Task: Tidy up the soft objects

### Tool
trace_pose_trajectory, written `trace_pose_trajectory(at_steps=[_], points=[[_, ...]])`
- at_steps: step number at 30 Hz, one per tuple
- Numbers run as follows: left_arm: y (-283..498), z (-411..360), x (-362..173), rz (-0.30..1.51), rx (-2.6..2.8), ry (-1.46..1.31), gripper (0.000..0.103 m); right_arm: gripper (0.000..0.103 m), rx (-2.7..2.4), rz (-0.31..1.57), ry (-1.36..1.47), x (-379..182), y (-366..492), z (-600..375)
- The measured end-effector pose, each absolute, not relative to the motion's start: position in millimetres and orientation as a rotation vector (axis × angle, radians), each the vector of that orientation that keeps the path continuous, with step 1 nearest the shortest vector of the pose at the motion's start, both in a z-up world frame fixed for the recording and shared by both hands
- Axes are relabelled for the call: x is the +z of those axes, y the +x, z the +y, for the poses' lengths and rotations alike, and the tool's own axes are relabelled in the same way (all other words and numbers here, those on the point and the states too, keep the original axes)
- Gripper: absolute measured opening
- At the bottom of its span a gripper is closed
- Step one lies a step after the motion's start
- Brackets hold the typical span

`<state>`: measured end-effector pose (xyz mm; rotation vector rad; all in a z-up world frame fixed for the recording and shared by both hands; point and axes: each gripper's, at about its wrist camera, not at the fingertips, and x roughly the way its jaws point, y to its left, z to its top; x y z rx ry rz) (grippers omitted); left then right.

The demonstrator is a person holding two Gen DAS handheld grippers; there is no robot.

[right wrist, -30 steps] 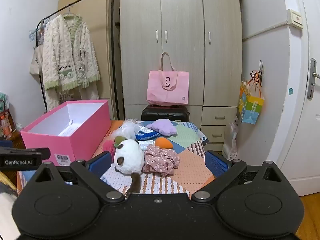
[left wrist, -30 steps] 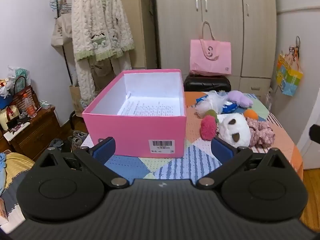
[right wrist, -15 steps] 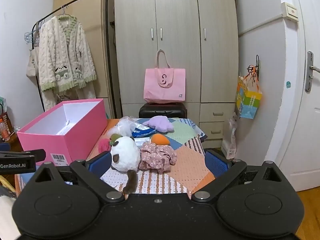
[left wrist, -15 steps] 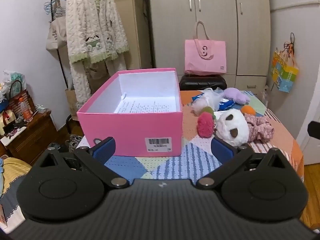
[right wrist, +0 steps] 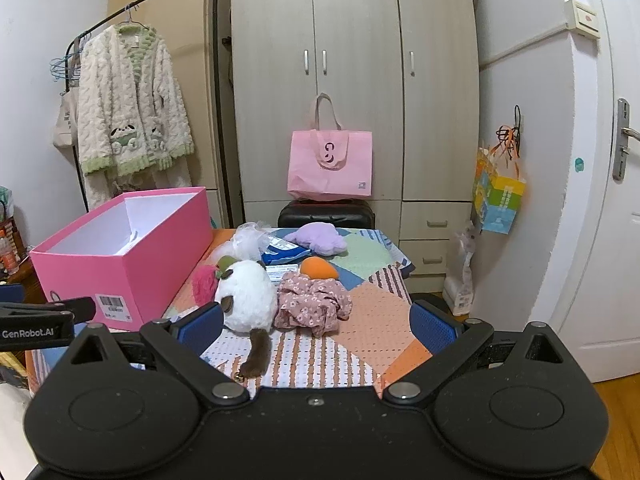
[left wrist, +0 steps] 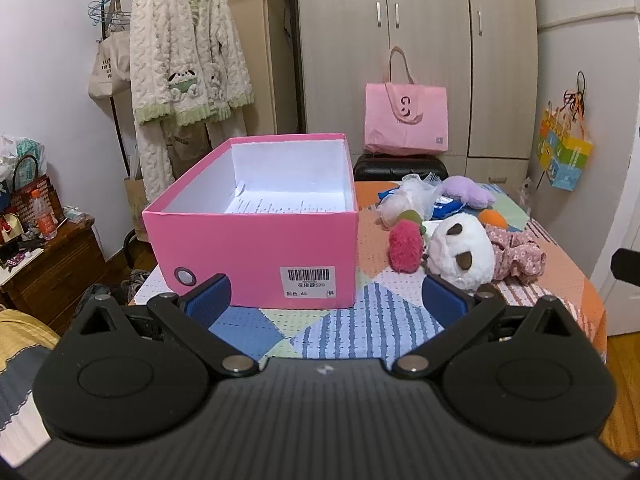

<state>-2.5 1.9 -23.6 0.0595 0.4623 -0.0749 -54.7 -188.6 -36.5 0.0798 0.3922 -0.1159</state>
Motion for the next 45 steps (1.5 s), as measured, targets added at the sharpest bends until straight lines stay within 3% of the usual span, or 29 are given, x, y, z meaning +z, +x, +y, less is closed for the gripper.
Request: trace_pose_trajectory(at_steps=[45], points=[[-8, 2, -41, 0.417, -0.054, 0.065, 0.103, 0.101, -0.054, 0.323, 0.086, -49, -71, -189]])
